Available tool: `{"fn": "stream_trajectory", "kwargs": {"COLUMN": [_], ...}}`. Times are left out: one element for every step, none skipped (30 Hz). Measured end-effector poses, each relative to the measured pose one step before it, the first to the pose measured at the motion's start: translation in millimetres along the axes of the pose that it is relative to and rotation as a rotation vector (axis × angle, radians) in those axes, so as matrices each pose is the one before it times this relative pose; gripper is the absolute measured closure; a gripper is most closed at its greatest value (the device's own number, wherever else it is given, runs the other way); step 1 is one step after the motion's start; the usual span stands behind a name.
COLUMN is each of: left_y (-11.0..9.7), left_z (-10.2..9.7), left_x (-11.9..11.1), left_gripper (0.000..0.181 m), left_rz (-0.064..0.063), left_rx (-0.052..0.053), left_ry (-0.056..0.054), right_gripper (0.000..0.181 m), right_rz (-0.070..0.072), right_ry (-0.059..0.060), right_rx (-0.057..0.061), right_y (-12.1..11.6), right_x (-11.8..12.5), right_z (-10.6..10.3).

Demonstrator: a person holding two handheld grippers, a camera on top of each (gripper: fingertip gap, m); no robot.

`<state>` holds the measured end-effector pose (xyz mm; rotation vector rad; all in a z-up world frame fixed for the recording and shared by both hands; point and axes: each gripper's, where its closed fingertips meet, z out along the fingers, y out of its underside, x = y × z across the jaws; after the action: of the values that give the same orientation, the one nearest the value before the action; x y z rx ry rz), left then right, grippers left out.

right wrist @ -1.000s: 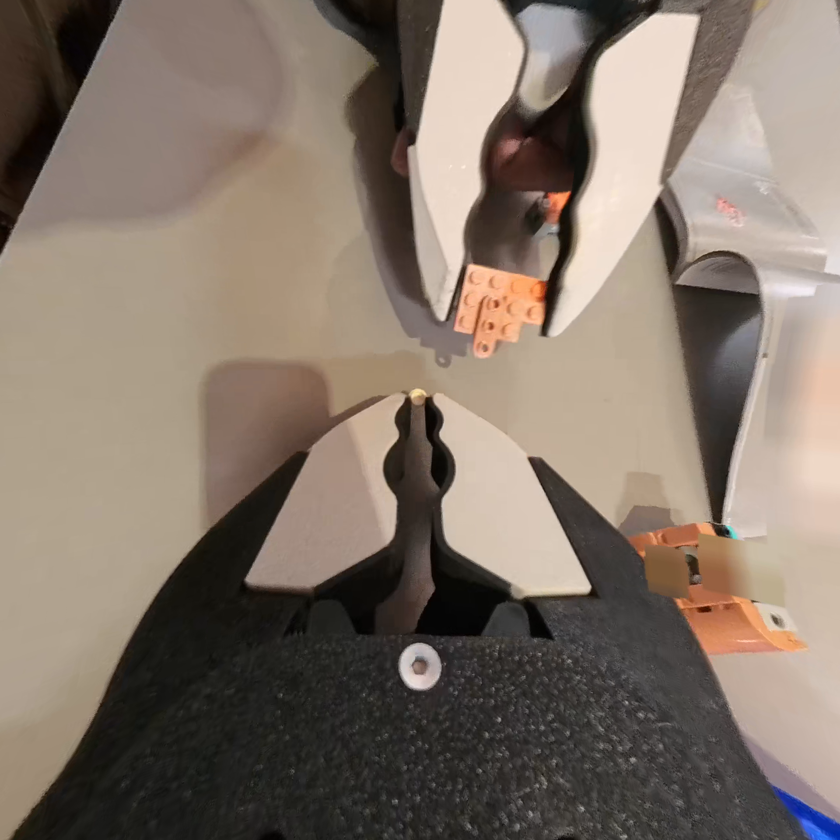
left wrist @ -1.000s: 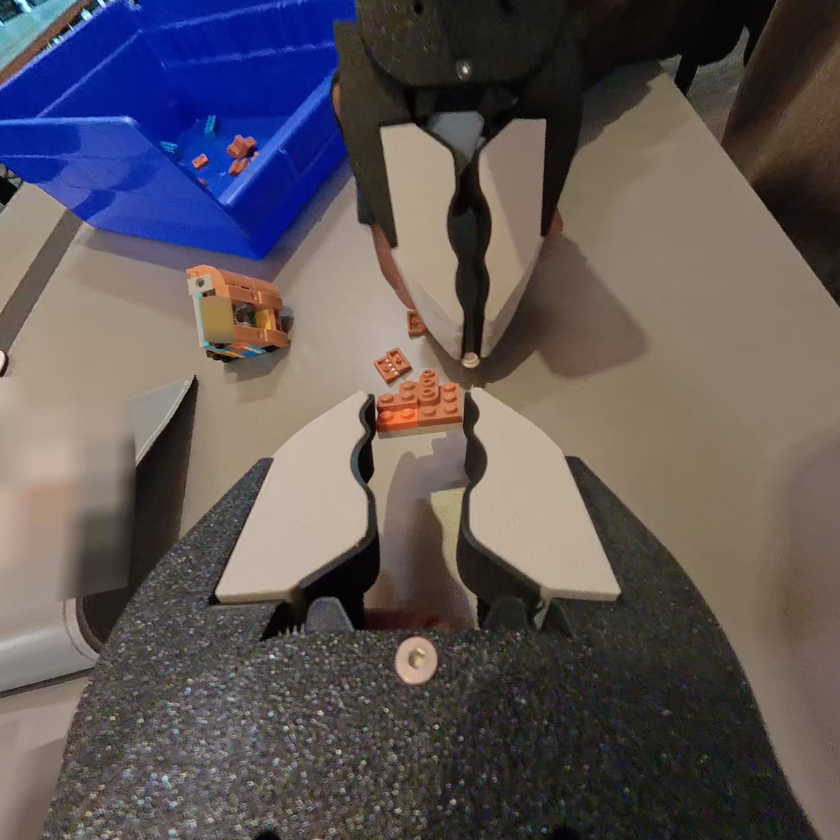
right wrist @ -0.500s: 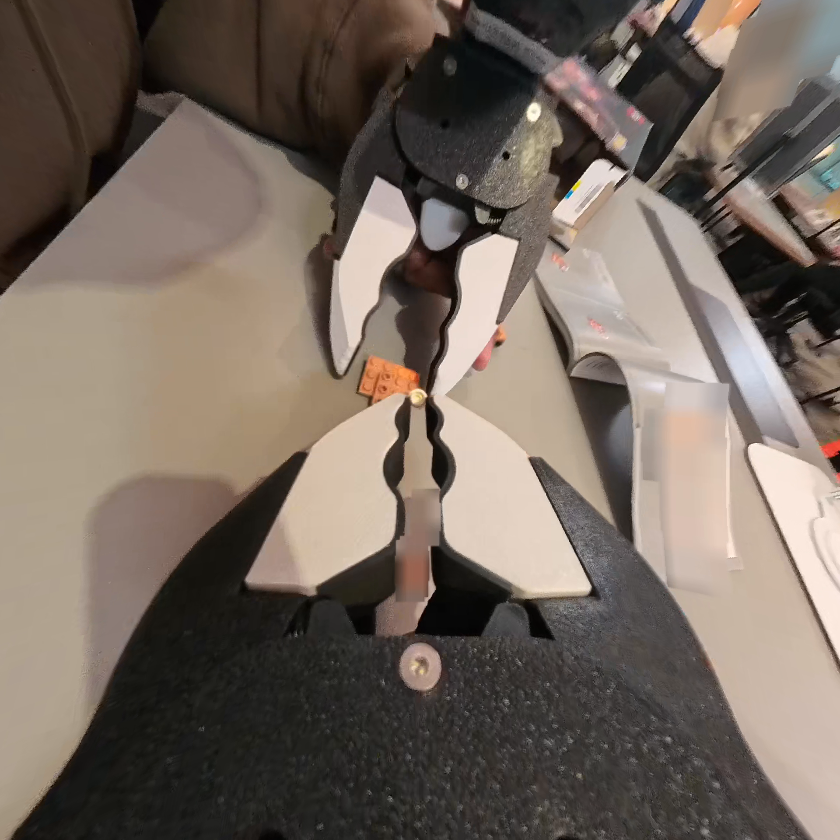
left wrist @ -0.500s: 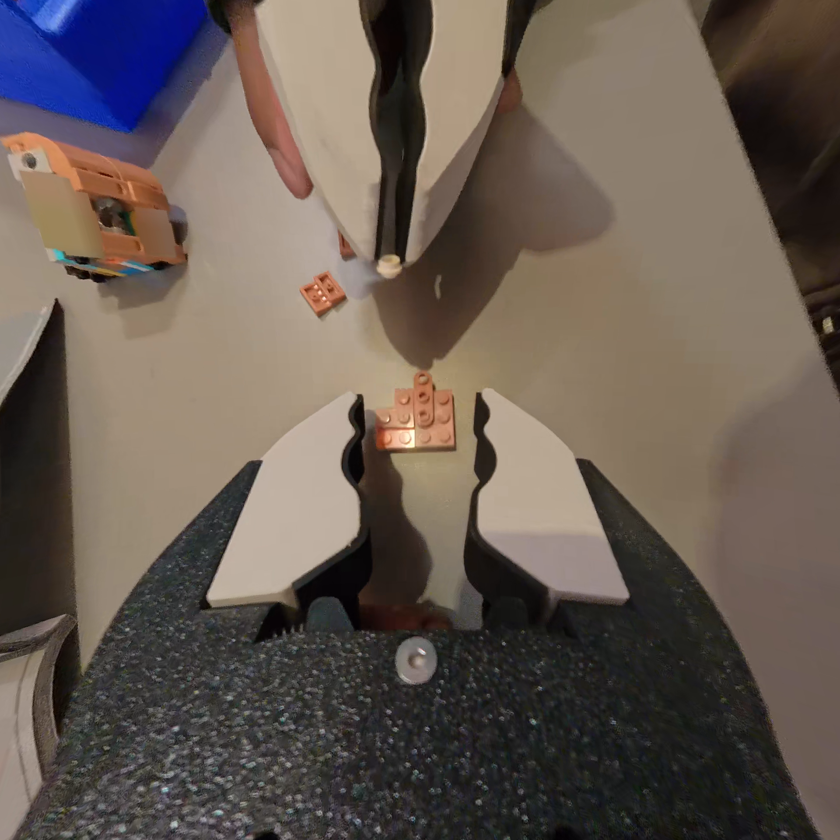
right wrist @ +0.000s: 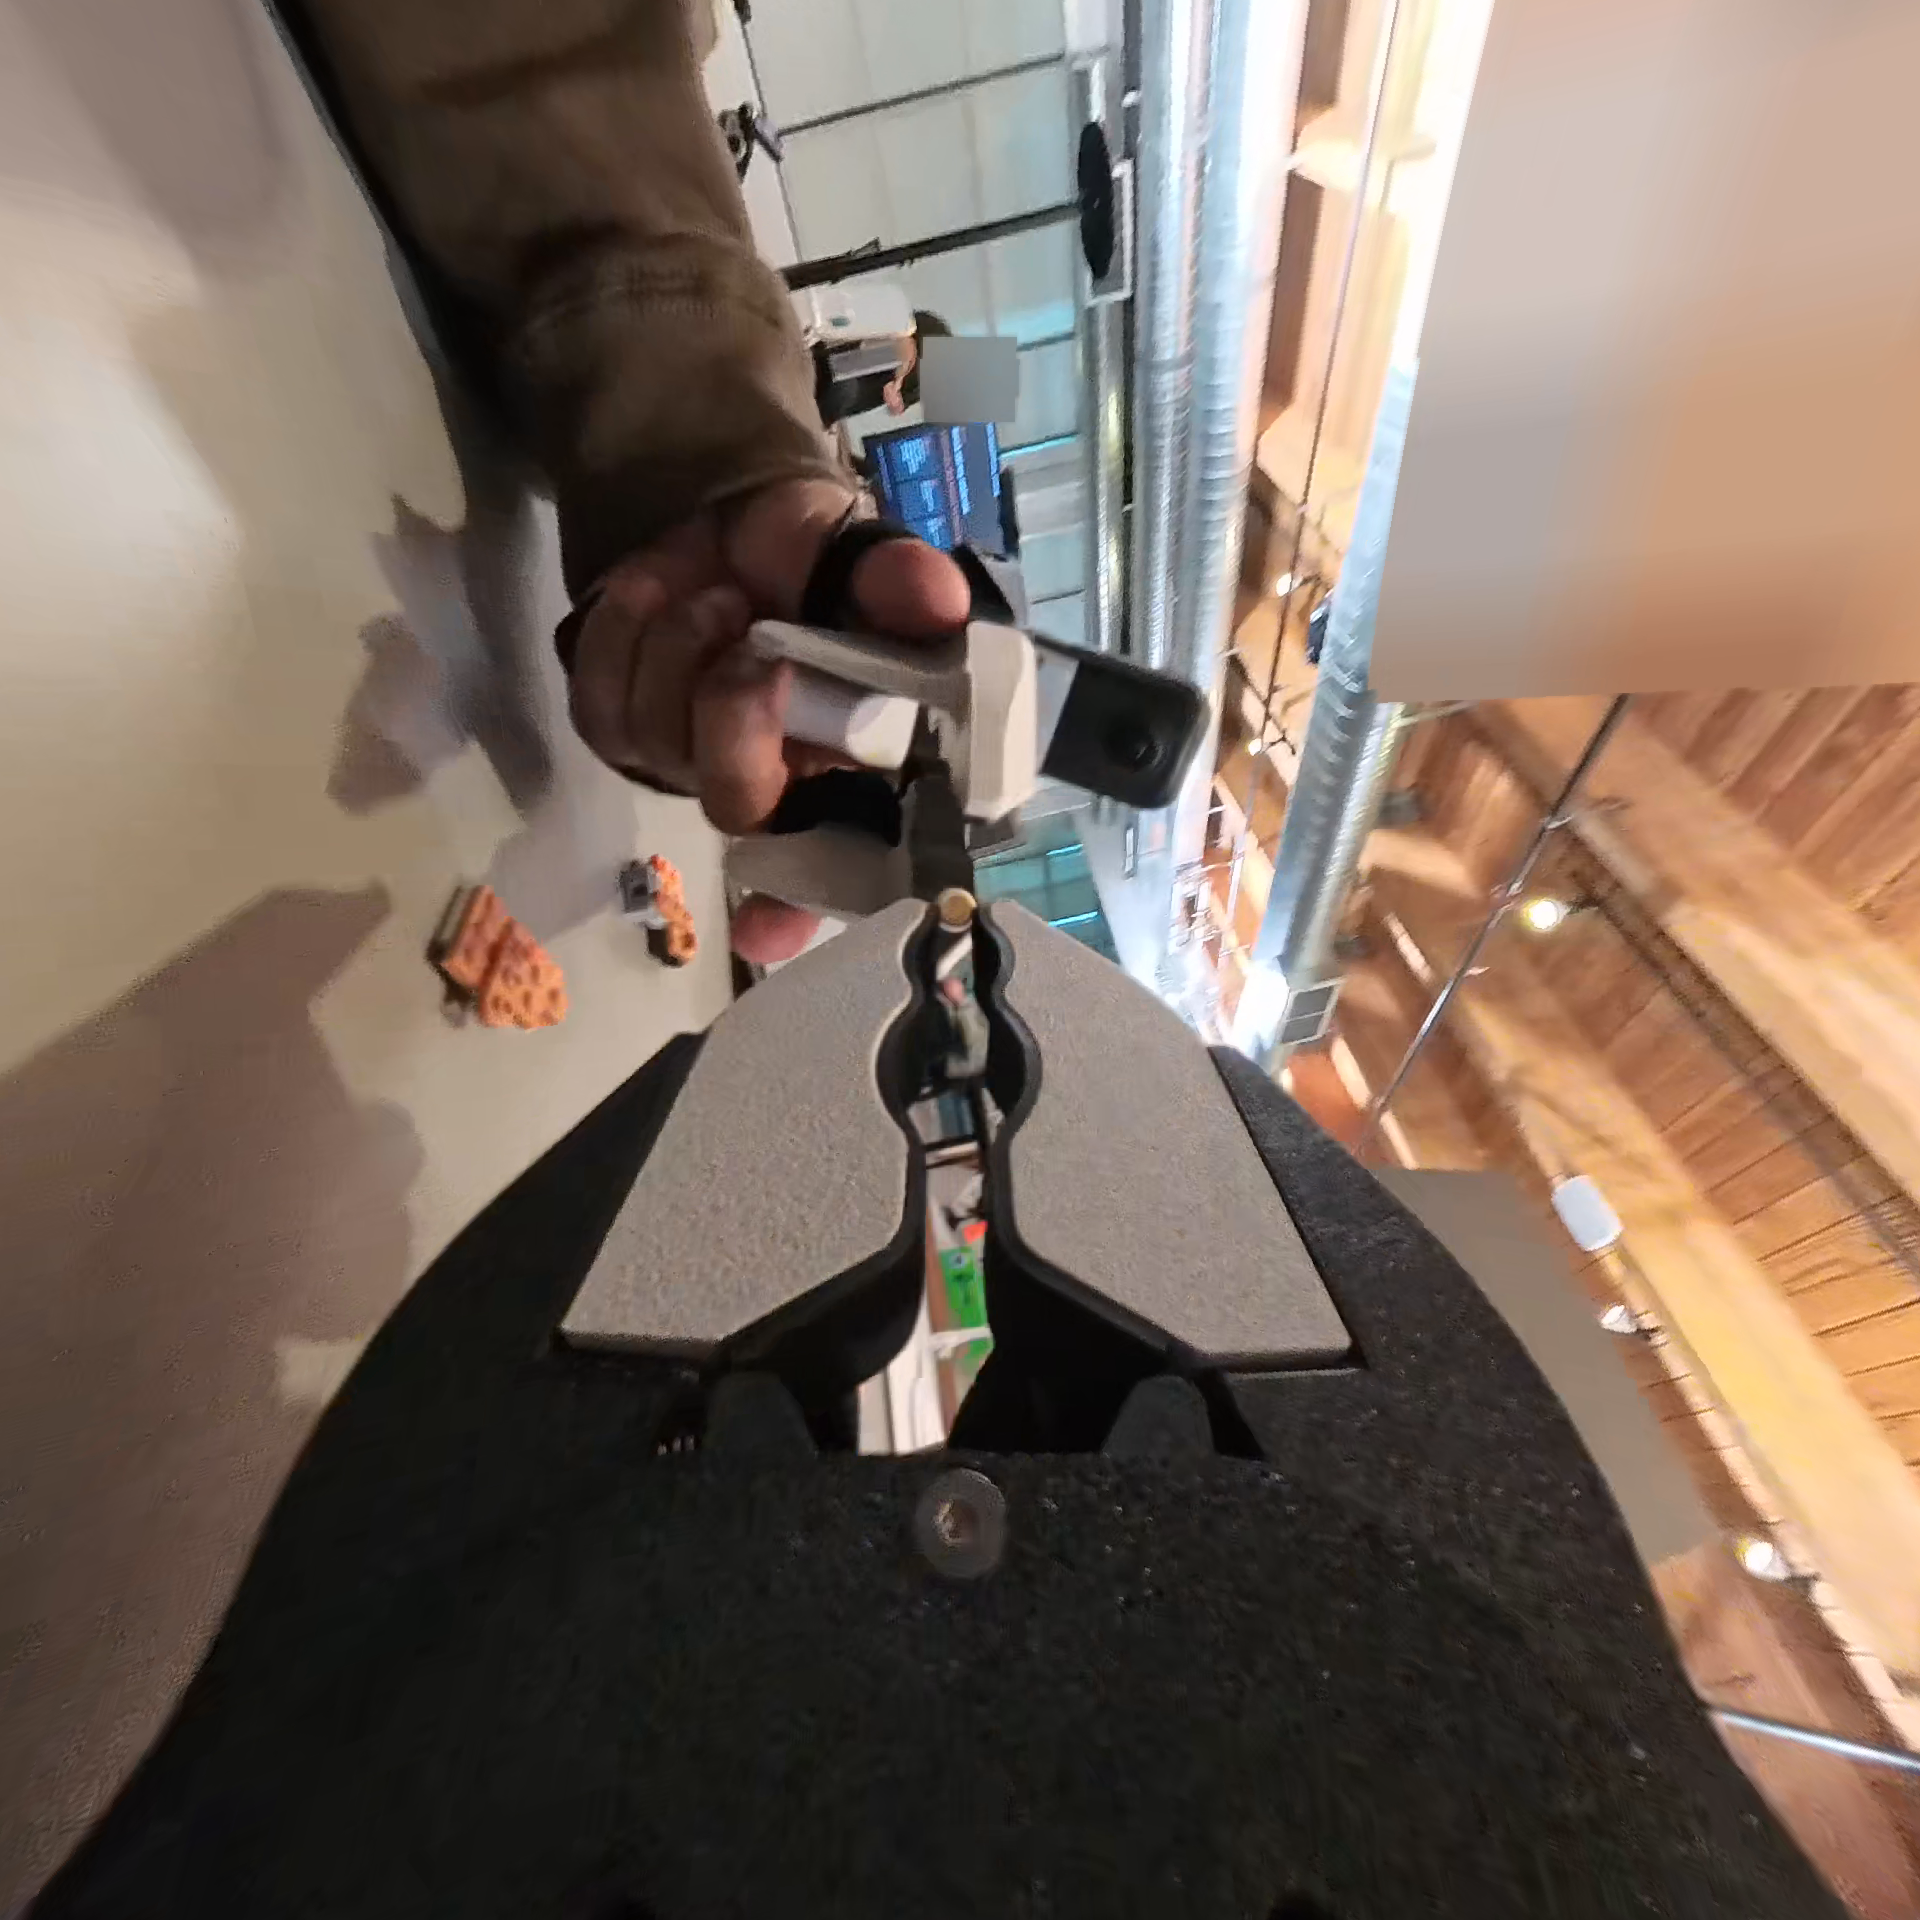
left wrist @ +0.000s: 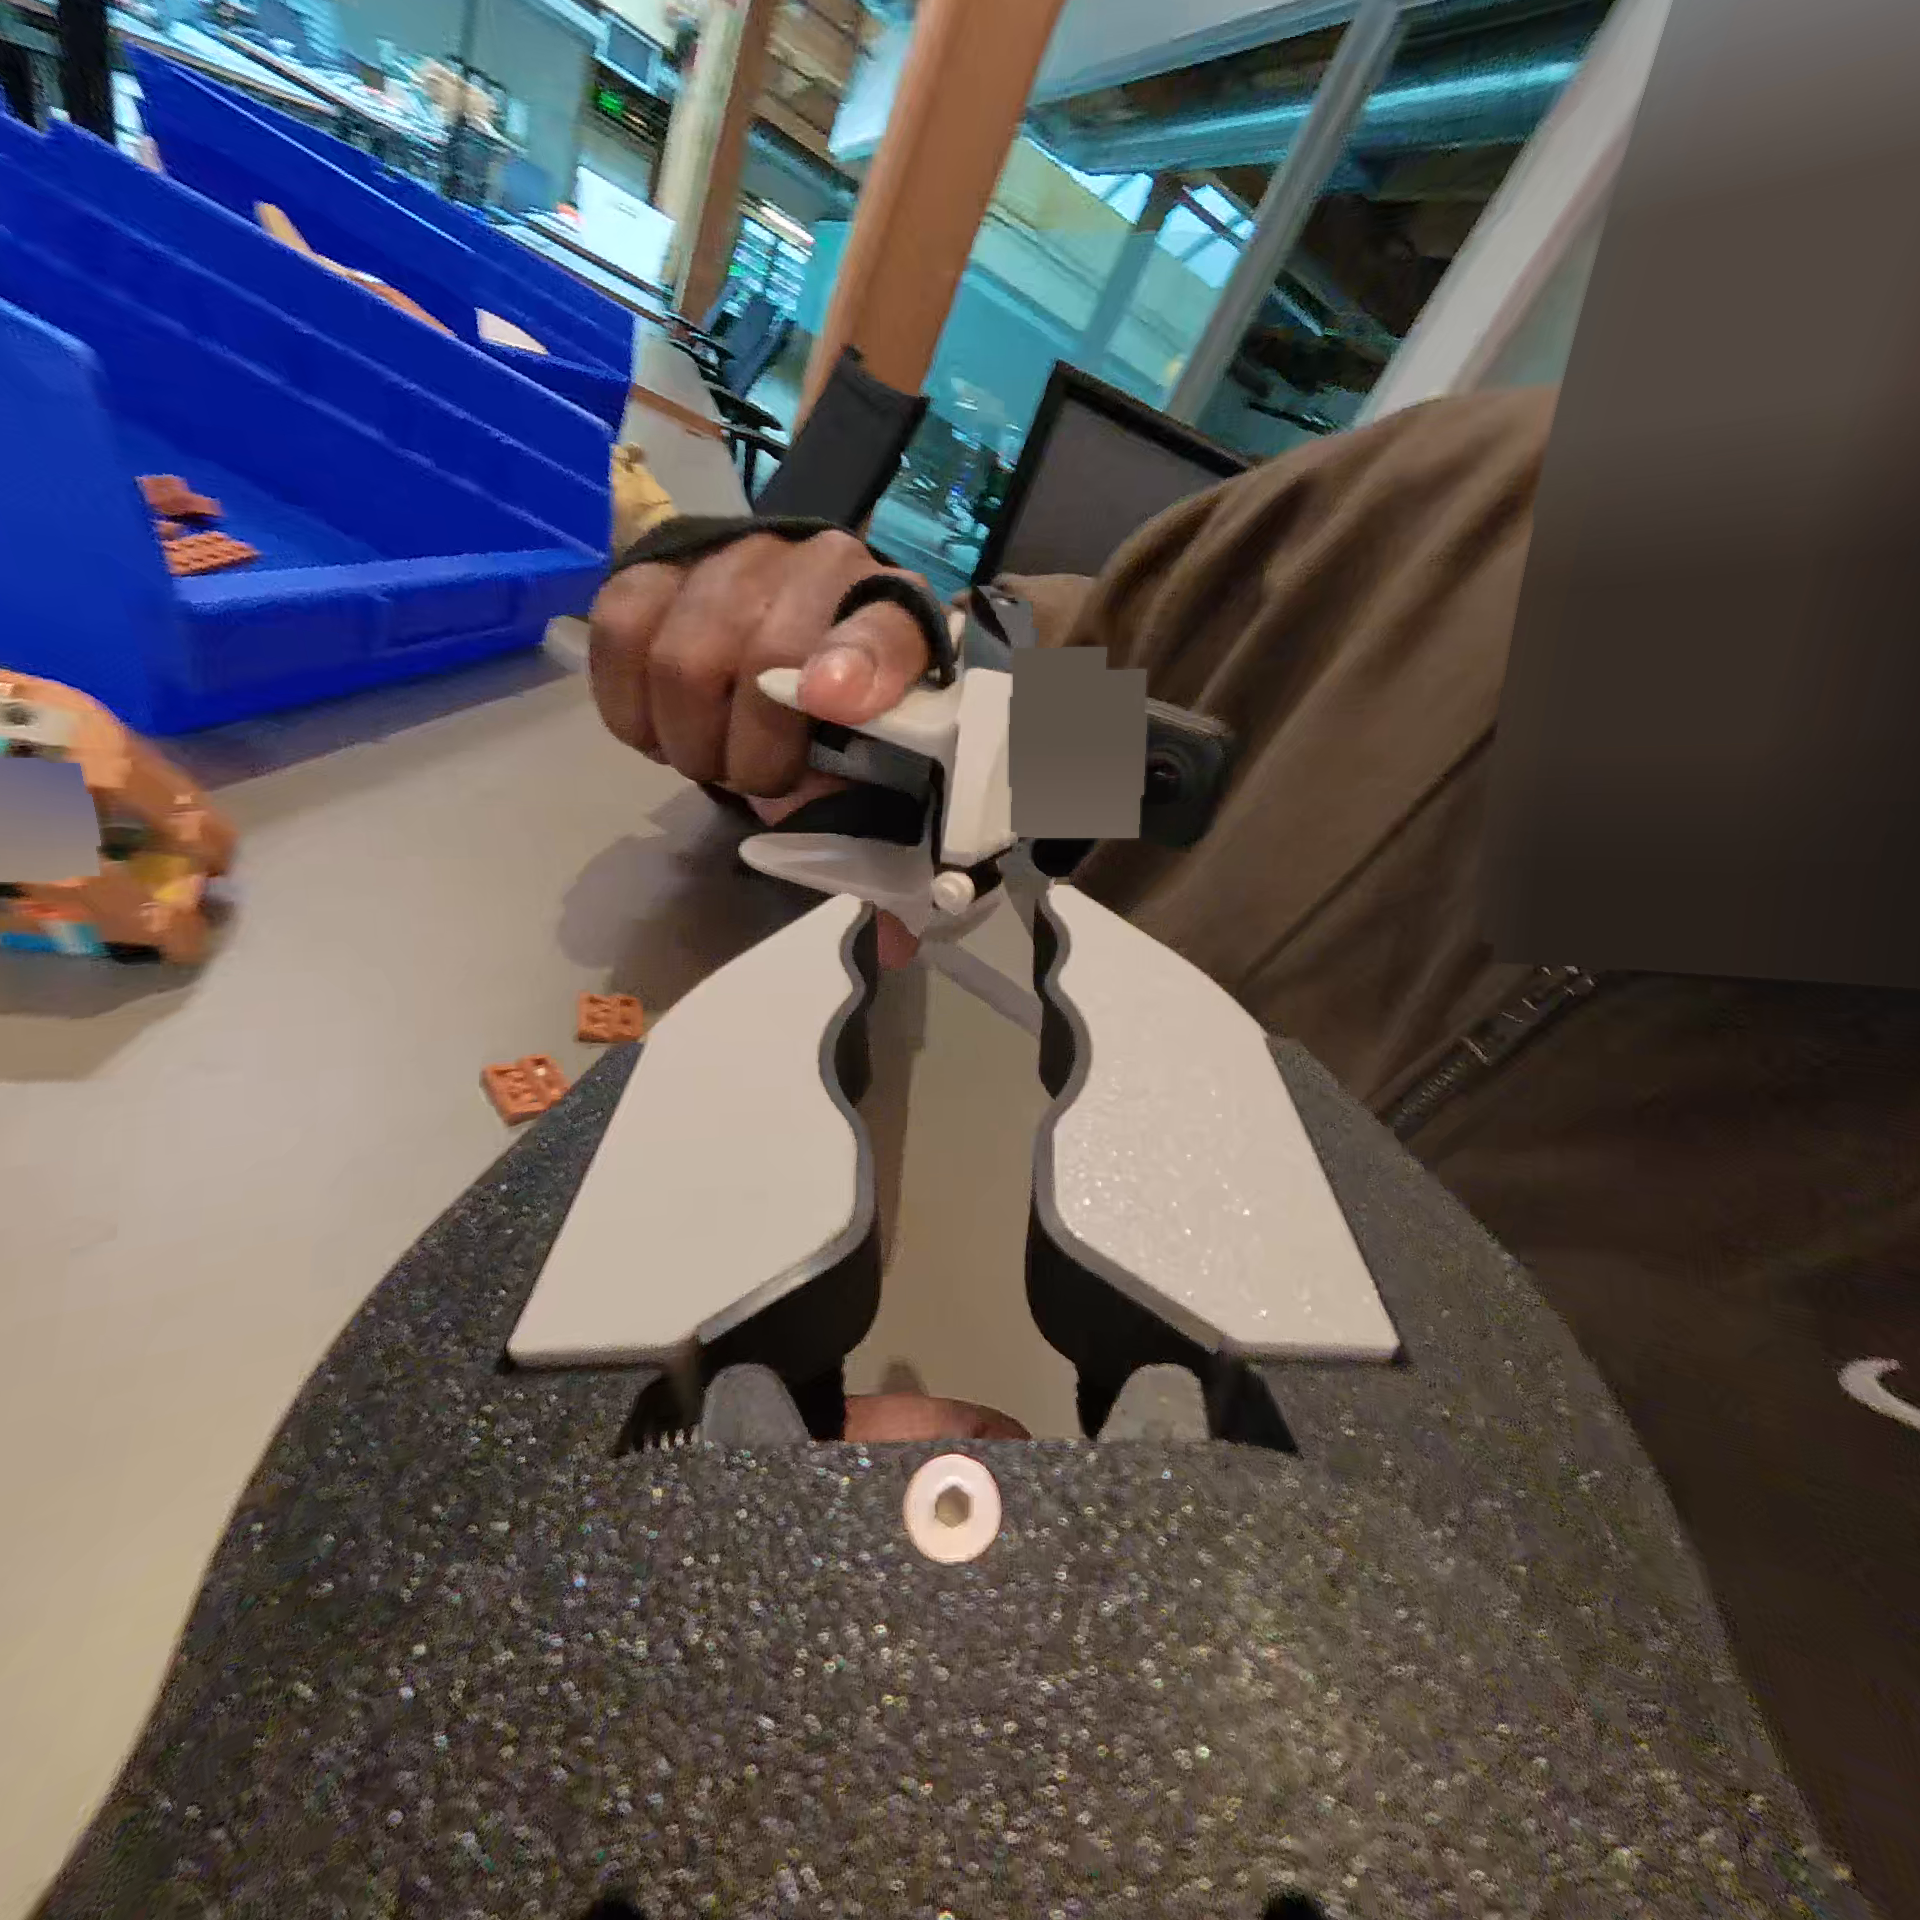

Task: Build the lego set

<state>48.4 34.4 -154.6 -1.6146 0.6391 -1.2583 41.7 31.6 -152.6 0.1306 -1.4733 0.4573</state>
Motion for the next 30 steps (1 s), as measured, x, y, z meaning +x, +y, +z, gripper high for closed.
{"fn": "stream_trajectory", "kwargs": {"left_y": [2.81,1.84,0.44,-0.57,-1.14,-0.56,0.4,1.09,1.27,0.87,0.08,-0.15,0.08,-0.17,-0.1,0.71,1.18,1.65,2.71,1.76,1.53,1.15,1.02,0.84,0.63,0.16,-0.02,0.45,1.28,1.58], "left_z": [1.34,1.16,0.87,0.67,0.48,0.31,0.22,0.2,0.35,0.64,0.51,0.23,-0.01,-0.29,-0.27,0.0,-0.02,0.06,-0.09,-0.44,-0.53,-0.71,-0.72,-0.73,-0.72,-0.72,-0.85,-0.65,-0.72,-0.65], "left_x": [2.72,2.66,3.36,3.88,3.01,1.97,1.07,0.77,0.7,0.19,-0.15,0.13,-0.73,-1.78,-1.91,-1.49,-1.79,-1.99,-2.04,-1.5,-1.2,-0.9,-1.07,-1.61,-1.74,-1.7,-1.54,-1.71,-1.89,-2.05], "left_gripper": [0.153,0.155,0.156,0.158,0.16,0.162,0.165,0.166,0.169,0.17,0.172,0.172,0.172,0.173,0.174,0.174,0.174,0.174,0.174,0.174,0.174,0.174,0.174,0.174,0.174,0.174,0.174,0.174,0.174,0.174], "left_rz": [0.0125,0.012,0.0079,0.0042,0.0034,0.0031,0.002,0.0013,0.0005,0.0002,0.0012,0.0017,0.007,0.0157,0.0203,0.0215,0.027,0.033,0.0387,0.0399,0.0337,0.0277,0.022,0.0156,0.0075,0.0016,0.0006,0.0028,0.0066,0.0119], "left_rx": [-0.0125,-0.0068,0.0008,0.0068,0.0094,0.0054,-0.0011,-0.0044,-0.0038,-0.0019,0.0019,0.0012,-0.0025,-0.0038,-0.0055,-0.014,-0.0192,-0.0235,-0.0335,-0.0271,-0.0245,-0.019,-0.0134,-0.0086,-0.0039,0.0006,0.0024,-0.0011,-0.0089,-0.0134], "left_ry": [0.0157,0.0145,0.0189,0.0228,0.0178,0.0123,0.0069,0.0054,0.0058,0.0027,-0.0003,-0.0001,-0.0072,-0.0174,-0.0199,-0.0198,-0.0238,-0.0292,-0.0303,-0.0277,-0.0234,-0.0184,-0.0153,-0.0151,-0.0126,-0.0089,-0.0071,-0.009,-0.0122,-0.0152], "right_gripper": [0.176,0.176,0.176,0.176,0.176,0.176,0.176,0.176,0.176,0.176,0.176,0.176,0.176,0.176,0.174,0.171,0.168,0.165,0.163,0.162,0.162,0.162,0.162,0.162,0.162,0.162,0.162,0.162,0.162,0.163], "right_rz": [-0.014,-0.0105,-0.0085,-0.0062,-0.0054,-0.0063,-0.0063,-0.0044,-0.0016,0.0002,0.0005,0.0011,0.0033,0.0062,0.0103,0.0153,0.0182,0.0167,0.0132,0.0126,0.0138,0.0132,0.0114,0.0096,0.0073,0.0047,0.0032,0.0047,0.012,0.0249], "right_ry": [0.0085,0.005,0.0033,-0.0011,-0.0028,-0.0003,0.0017,0.0037,0.0043,0.0035,0.0021,0.0013,-0.0004,-0.0011,-0.001,-0.0032,-0.0054,-0.008,-0.0102,-0.0105,-0.0102,-0.007,-0.0048,-0.0041,-0.0048,-0.0066,-0.0067,-0.0051,-0.0054,-0.0085], "right_rx": [0.0117,0.0098,0.0086,0.0083,0.0071,0.0054,0.0048,0.0038,0.003,0.003,0.0015,-0.0005,-0.003,-0.0052,-0.0048,-0.004,-0.0041,-0.0046,-0.004,-0.0029,-0.0023,-0.0022,-0.0034,-0.005,-0.0054,-0.0065,-0.009,-0.0087,-0.0065,-0.0072], "right_y": [-3.47,-2.99,-2.52,-2.39,-2.14,-1.85,-1.72,-1.49,-0.97,-0.87,-0.47,0.12,0.77,1.46,1.46,1.6,1.82,2.03,1.85,1.53,1.41,1.18,1.37,1.59,1.84,1.88,2.48,2.49,2.34,2.76], "right_x": [1.03,0.29,-0.1,-0.8,-1.15,-0.76,-0.28,0.47,0.72,0.72,0.22,-0.02,-0.16,-0.14,0.22,0.24,0.02,-0.47,-1.0,-1.11,-1.06,-0.53,-0.32,-0.4,-0.57,-1.05,-1.18,-1.04,-0.7,-0.64], "right_z": [0.59,0.48,0.38,0.33,0.2,0.28,0.23,0.16,0.16,0.02,0.01,0.04,-0.05,0.07,0.01,0.0,-0.1,-0.14,-0.09,0.05,0.1,0.19,0.3,0.29,0.29,0.17,0.22,-0.09,-0.27,-0.25]}}
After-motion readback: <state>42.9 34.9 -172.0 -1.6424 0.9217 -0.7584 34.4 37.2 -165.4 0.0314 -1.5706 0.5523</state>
